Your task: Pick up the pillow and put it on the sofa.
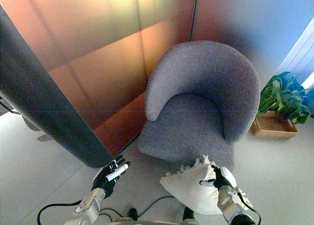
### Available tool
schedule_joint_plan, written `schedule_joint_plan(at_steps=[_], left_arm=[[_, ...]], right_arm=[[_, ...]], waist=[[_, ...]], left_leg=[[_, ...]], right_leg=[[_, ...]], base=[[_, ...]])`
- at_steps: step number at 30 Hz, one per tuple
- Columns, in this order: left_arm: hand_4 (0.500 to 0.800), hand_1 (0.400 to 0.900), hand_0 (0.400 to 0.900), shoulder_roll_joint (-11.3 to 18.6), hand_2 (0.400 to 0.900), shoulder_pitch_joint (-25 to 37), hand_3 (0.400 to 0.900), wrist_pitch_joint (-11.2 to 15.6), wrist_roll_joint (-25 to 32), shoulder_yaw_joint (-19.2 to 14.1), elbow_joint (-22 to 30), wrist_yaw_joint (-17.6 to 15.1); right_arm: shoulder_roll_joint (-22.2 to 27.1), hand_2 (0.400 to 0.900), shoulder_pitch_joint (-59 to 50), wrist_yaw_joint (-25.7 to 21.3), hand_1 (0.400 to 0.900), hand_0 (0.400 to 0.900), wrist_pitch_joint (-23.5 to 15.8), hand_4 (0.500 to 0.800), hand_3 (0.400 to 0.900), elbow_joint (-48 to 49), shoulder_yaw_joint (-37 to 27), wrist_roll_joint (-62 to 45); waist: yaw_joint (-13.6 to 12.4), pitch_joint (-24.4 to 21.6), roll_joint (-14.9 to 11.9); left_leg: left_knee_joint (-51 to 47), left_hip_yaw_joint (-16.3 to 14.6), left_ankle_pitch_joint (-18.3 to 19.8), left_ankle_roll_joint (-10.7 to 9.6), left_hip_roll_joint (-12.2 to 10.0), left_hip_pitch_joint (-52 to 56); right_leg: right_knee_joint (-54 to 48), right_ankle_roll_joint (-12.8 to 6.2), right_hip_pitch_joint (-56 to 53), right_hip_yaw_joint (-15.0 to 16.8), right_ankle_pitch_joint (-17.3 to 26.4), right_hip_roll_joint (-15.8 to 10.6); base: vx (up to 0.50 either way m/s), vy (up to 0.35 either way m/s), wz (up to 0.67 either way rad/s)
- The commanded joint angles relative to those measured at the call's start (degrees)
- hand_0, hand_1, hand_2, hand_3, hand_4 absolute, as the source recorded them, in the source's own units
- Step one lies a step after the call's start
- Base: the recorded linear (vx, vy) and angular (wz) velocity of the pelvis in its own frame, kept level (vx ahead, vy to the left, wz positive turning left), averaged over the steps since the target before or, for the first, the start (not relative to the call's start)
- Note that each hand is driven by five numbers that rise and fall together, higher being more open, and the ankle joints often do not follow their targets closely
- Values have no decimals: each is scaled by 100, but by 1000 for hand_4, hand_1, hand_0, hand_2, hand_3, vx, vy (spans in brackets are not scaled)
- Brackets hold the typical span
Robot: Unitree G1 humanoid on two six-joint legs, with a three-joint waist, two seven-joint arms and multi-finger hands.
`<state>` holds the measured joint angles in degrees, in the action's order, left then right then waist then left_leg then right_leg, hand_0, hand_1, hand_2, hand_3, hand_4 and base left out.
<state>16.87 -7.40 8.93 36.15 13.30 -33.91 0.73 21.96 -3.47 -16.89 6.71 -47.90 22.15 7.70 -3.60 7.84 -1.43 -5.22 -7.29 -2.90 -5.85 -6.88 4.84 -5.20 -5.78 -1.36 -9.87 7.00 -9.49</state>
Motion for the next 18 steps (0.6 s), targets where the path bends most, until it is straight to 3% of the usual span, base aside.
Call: schedule_joint_plan(at_steps=[1,5,9,18], left_arm=[[800,900,900,133,900,572,900,413,-34,23,221,154],[800,900,900,150,900,651,900,464,43,74,295,145],[800,900,900,204,900,1005,900,543,238,185,333,112],[800,900,900,220,900,1774,900,775,515,387,388,-50]], right_arm=[[487,900,-768,-285,900,900,-168,800,900,-67,-95,258],[497,900,-920,-242,900,900,-140,800,900,-151,-43,235],[584,900,-1445,-284,900,900,-263,800,900,-494,53,81],[806,900,-2753,-381,900,900,-100,800,900,-1003,282,-204]], waist=[[-201,175,-18],[-208,319,-7],[-227,648,60],[-224,1321,240]], left_leg=[[87,350,15,1,-167,-41],[148,359,13,-6,-171,-119],[205,403,-2,-15,-163,-318],[272,488,-74,-11,-62,-888]], right_leg=[[154,-578,-172,-113,23,-513],[208,-577,-62,-62,18,-518],[248,-559,141,-17,50,-513],[310,-525,695,76,150,-528]], base=[[0,0,0],[-35,-10,0],[-174,-4,-1],[-171,16,-1]])
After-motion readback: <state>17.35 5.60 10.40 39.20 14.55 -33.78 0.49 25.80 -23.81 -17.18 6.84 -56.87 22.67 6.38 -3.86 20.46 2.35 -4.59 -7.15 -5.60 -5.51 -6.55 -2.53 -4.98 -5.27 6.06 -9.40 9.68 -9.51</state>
